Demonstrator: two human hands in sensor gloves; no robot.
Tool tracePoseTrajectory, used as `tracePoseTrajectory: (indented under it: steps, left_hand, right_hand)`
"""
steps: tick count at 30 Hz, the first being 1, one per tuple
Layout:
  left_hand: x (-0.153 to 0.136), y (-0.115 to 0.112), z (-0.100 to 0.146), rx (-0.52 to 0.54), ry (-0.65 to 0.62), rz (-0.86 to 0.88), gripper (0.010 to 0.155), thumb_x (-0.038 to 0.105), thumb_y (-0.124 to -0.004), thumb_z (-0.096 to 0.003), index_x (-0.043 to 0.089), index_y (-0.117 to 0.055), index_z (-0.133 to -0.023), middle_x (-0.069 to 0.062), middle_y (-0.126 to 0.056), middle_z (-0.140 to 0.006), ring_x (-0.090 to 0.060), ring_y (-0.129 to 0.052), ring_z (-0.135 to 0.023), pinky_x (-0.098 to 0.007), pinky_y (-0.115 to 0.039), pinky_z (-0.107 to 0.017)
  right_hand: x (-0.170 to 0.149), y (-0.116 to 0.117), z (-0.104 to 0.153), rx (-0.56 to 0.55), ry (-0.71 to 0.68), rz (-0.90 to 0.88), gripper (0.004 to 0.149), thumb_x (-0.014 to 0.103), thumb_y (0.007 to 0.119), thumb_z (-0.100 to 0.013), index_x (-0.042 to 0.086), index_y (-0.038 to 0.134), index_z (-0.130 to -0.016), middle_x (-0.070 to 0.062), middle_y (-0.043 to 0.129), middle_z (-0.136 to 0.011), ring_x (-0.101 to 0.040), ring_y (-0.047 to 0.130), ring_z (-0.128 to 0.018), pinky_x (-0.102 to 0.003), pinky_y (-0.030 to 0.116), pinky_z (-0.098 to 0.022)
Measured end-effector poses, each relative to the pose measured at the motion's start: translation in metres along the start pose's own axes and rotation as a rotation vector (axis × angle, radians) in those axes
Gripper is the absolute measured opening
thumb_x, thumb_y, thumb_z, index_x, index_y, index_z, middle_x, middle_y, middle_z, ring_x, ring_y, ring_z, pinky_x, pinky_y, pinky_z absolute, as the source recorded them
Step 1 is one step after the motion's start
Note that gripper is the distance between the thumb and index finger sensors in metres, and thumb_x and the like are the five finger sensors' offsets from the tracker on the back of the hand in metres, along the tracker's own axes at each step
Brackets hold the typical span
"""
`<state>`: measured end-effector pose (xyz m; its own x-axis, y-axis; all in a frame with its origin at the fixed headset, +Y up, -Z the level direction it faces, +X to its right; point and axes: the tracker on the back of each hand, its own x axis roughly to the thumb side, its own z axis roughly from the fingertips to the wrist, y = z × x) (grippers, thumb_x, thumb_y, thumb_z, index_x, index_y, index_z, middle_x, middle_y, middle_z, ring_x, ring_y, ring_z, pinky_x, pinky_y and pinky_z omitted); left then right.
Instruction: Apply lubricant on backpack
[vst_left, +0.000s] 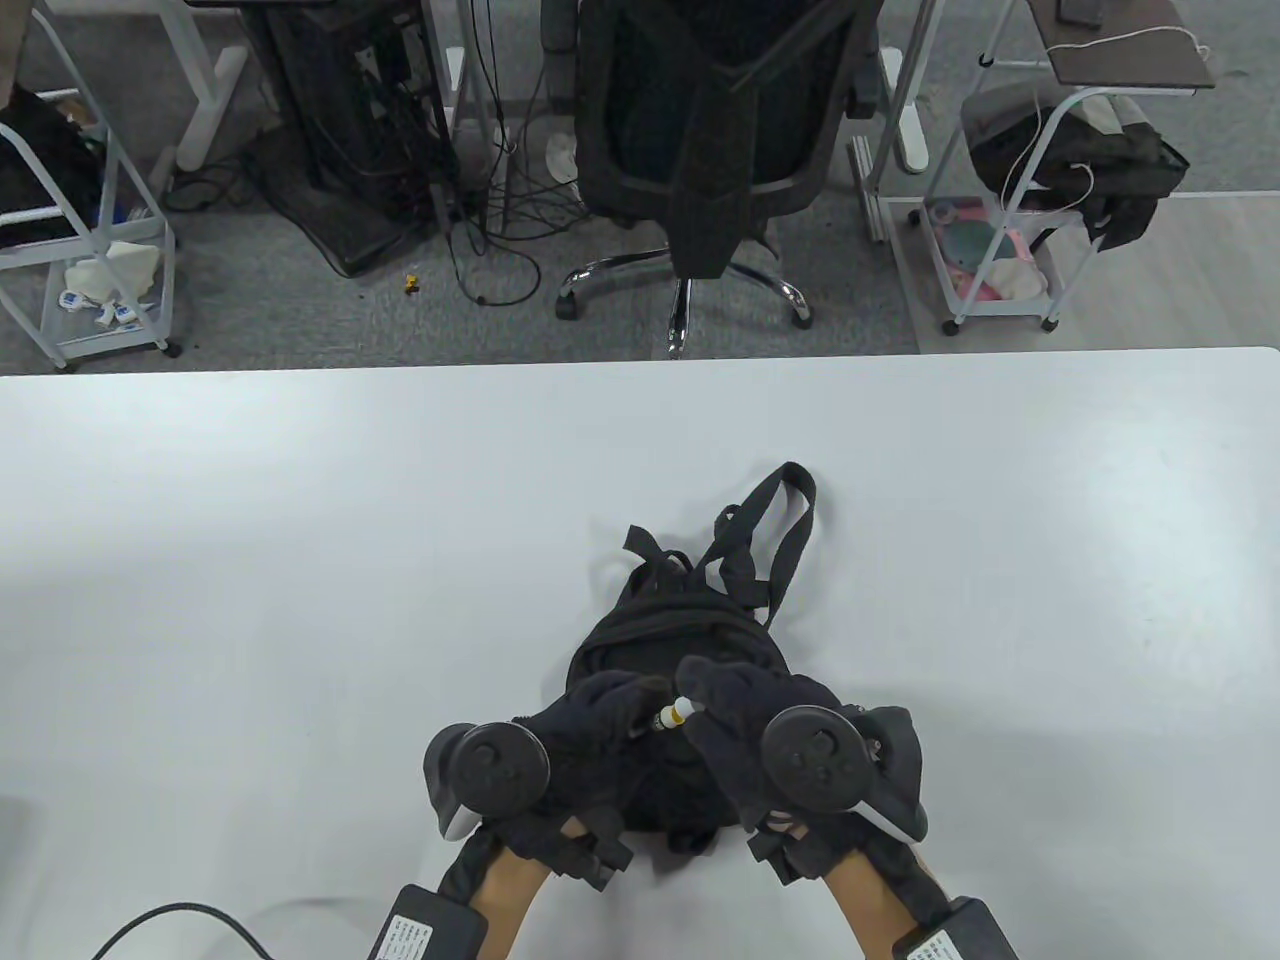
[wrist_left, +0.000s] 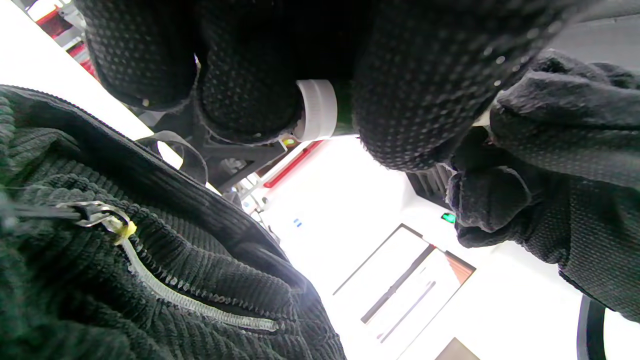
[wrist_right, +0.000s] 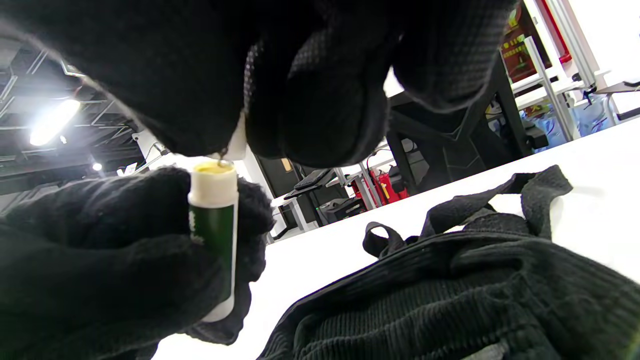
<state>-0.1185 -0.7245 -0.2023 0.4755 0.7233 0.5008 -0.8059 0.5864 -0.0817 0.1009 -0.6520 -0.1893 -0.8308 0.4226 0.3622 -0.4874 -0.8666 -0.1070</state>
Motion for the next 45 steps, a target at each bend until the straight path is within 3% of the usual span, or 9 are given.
tracePoseTrajectory:
  steps: [23, 30, 32, 36, 39, 45]
  left_hand:
    - [0.005, -0.005, -0.002, -0.025, -0.017, -0.095, 0.052, 0.033, -0.101, -0.0366, 0.008, -0.095, -0.082, -0.017, -0.094, -0.08, -0.037, -0.104, -0.056, -0.061, -0.088, -0.055]
    - [0.002, -0.005, -0.005, -0.018, 0.05, -0.123, 0.052, 0.038, -0.1, -0.0379, 0.015, -0.093, -0.084, -0.013, -0.095, -0.081, -0.036, -0.108, -0.056, -0.059, -0.092, -0.048]
    - [-0.003, 0.0, -0.003, 0.005, 0.077, -0.131, 0.053, 0.039, -0.099, -0.0382, 0.017, -0.092, -0.086, -0.013, -0.095, -0.083, -0.041, -0.107, -0.059, -0.062, -0.091, -0.045]
    - [-0.02, 0.02, 0.0, 0.063, 0.153, -0.08, 0.053, 0.04, -0.099, -0.0387, 0.019, -0.091, -0.087, -0.015, -0.086, -0.091, -0.051, -0.098, -0.074, -0.072, -0.081, -0.052]
    - [-0.031, 0.041, 0.004, 0.135, 0.198, -0.066, 0.053, 0.04, -0.098, -0.0394, 0.019, -0.09, -0.087, -0.012, -0.088, -0.085, -0.048, -0.092, -0.075, -0.076, -0.074, -0.057]
    - [-0.056, 0.08, 0.017, 0.239, 0.272, -0.227, 0.055, 0.042, -0.095, -0.0407, 0.013, -0.089, -0.087, -0.008, -0.092, -0.082, -0.04, -0.096, -0.065, -0.067, -0.077, -0.056]
  right_hand:
    - [-0.008, 0.021, 0.002, 0.014, -0.024, -0.046, 0.047, 0.04, 0.098, -0.043, 0.029, 0.086, -0.087, 0.0, 0.097, -0.077, -0.014, 0.108, -0.052, -0.043, 0.085, -0.053]
    - [-0.008, 0.019, 0.001, 0.019, -0.028, -0.015, 0.053, 0.044, 0.094, -0.044, 0.031, 0.081, -0.094, 0.002, 0.092, -0.087, -0.017, 0.106, -0.064, -0.046, 0.082, -0.057]
    - [-0.01, 0.014, 0.003, -0.007, -0.027, -0.004, 0.06, 0.047, 0.093, -0.044, 0.031, 0.075, -0.099, 0.002, 0.087, -0.093, -0.019, 0.103, -0.072, -0.048, 0.08, -0.06]
    - [-0.022, 0.002, 0.009, -0.03, -0.017, -0.022, 0.063, 0.05, 0.092, -0.043, 0.032, 0.072, -0.1, 0.001, 0.084, -0.097, -0.022, 0.1, -0.079, -0.051, 0.078, -0.062]
    - [-0.033, -0.003, 0.014, -0.048, -0.013, -0.067, 0.065, 0.051, 0.092, -0.043, 0.031, 0.071, -0.101, 0.0, 0.082, -0.099, -0.024, 0.098, -0.082, -0.052, 0.076, -0.064]
    - [-0.045, 0.002, 0.02, -0.063, -0.023, -0.136, 0.066, 0.051, 0.09, -0.043, 0.027, 0.071, -0.101, -0.003, 0.082, -0.098, -0.025, 0.099, -0.081, -0.053, 0.077, -0.063]
